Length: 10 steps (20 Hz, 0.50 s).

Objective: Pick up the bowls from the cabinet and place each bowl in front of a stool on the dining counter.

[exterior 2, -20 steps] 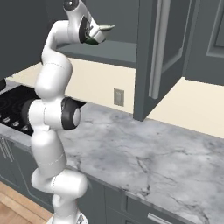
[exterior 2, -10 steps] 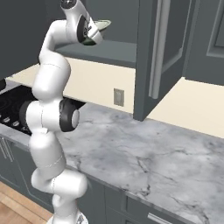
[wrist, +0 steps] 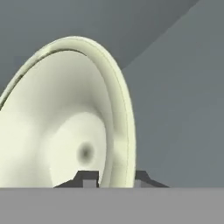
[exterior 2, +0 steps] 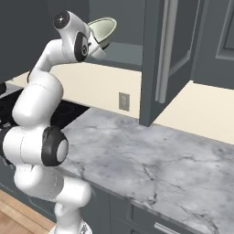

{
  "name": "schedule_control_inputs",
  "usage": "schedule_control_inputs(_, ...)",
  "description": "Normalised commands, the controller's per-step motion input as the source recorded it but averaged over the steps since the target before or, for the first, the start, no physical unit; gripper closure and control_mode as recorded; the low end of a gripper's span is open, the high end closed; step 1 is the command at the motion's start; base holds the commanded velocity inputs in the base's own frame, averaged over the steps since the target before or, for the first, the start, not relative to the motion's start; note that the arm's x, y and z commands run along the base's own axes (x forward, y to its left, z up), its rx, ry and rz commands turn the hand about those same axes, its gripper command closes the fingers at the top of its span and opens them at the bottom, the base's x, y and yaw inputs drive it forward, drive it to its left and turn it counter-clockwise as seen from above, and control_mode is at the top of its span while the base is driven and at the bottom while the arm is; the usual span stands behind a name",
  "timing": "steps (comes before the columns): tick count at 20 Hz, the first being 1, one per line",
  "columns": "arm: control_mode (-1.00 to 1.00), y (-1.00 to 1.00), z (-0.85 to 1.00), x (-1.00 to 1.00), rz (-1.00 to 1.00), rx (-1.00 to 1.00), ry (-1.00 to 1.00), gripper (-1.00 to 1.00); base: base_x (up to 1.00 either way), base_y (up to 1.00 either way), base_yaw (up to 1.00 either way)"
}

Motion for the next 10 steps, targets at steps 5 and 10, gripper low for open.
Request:
schedule_control_inputs(5, -1.0, -0.04, 0.64, -1.0, -0.01, 0.11, 0.0, 1.0, 0.0, 0.0, 0.0)
schedule_control_inputs(10, -1.0, -0.01, -0.05, -1.0, 0.0, 0.24, -0.02, 1.0, 0.0, 0.0, 0.0)
